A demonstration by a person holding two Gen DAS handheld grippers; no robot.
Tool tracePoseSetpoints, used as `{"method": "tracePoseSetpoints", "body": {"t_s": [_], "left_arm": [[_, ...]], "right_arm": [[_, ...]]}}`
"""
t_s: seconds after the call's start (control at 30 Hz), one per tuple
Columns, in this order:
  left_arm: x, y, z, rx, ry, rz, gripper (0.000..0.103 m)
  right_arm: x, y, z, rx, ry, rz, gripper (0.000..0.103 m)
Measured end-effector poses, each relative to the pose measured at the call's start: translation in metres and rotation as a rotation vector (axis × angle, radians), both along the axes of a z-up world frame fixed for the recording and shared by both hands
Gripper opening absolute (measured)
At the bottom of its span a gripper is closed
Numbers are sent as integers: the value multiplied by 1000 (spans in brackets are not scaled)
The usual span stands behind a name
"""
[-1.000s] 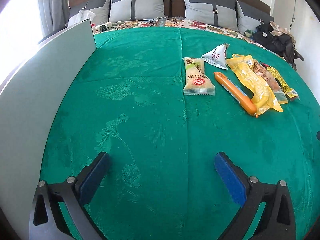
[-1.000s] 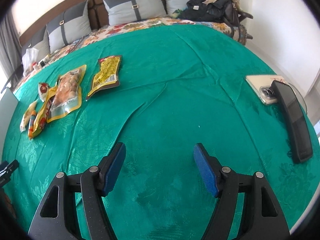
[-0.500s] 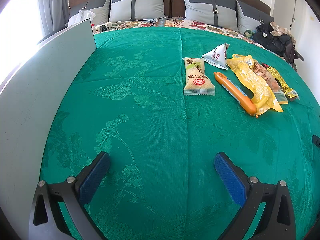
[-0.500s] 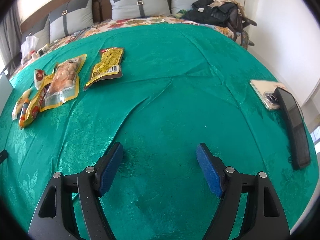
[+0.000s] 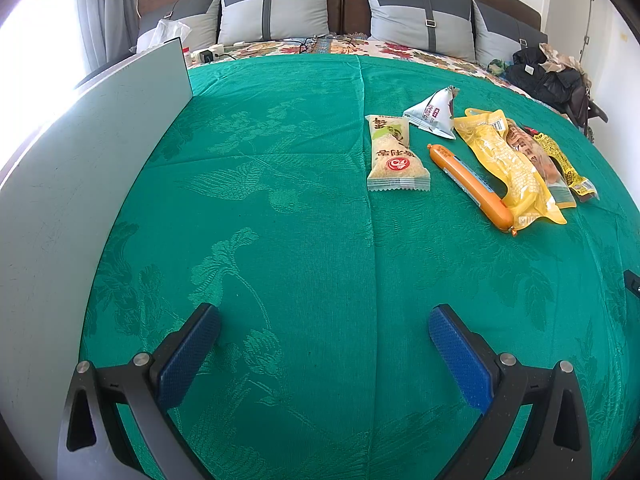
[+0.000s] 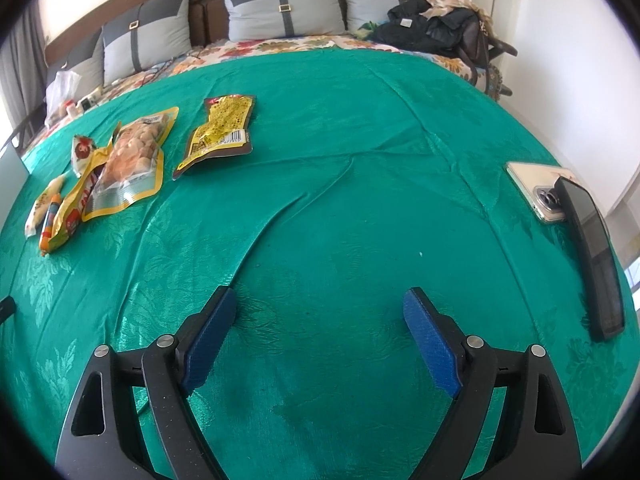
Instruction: Organize snacks
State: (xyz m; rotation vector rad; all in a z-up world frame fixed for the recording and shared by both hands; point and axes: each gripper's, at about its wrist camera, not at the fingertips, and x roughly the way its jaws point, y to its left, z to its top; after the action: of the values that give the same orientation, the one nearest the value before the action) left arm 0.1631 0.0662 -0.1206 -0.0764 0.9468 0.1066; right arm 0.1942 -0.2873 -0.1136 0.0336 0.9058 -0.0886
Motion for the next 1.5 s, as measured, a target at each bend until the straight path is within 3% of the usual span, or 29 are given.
{"method": "tracePoseSetpoints", "body": {"t_s": [1.5], "left_arm": [[0,0,0,1,0,0,103]], "right_arm": [[1,0,0,0,0,0,90]]}}
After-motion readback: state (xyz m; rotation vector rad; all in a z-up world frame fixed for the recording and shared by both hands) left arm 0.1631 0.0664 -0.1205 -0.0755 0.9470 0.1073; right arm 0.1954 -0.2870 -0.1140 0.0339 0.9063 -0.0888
